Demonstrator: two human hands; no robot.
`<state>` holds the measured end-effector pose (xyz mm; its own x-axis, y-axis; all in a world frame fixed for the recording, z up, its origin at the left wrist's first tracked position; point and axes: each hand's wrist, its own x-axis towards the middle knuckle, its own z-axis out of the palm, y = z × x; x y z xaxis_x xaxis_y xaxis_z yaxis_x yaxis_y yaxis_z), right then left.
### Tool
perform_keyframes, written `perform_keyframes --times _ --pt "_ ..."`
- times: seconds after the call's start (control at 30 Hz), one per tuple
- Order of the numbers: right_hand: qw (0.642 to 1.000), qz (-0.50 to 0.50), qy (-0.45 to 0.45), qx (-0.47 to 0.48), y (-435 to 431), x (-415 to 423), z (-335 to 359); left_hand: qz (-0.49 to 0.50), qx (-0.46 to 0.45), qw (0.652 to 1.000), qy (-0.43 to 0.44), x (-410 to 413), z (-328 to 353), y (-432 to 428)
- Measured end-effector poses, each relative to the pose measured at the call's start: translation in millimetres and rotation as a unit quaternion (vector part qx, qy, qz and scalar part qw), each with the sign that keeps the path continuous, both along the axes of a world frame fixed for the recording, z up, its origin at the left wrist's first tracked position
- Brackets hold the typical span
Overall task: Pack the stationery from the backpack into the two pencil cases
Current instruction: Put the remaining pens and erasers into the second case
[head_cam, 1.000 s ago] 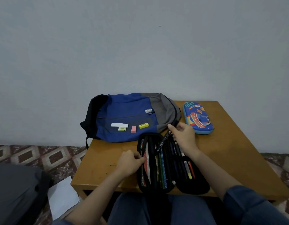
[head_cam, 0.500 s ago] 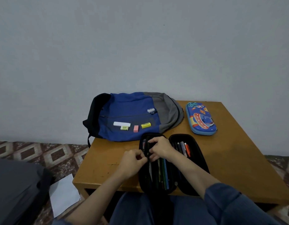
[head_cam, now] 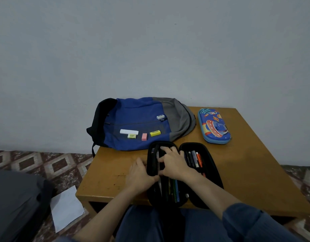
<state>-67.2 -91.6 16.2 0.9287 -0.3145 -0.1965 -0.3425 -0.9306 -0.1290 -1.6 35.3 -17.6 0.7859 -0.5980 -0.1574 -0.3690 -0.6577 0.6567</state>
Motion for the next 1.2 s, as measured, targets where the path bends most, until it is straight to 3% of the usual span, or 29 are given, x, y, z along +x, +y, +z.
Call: perform_keyframes --times 0.27,0.67,1.0,1.2 --pt "0.999 0.001 0.03 -0.016 -12 -8 -9 0.018 -0.03 0.994 0.103 -4 8 -1" --pt "0.999 -0.011 0.04 -0.008 -7 -5 3 0.035 -0.018 0.991 0.128 -5 9 0" --pt "0.996 0.017 0.067 -0.06 -10 -9 -4 0.016 0.0 0.994 0.104 -6 9 -1" --pt "0.998 -0.001 0.065 -0.015 -9 -7 -1 0.005 -0.007 0.992 0.123 -5 10 1"
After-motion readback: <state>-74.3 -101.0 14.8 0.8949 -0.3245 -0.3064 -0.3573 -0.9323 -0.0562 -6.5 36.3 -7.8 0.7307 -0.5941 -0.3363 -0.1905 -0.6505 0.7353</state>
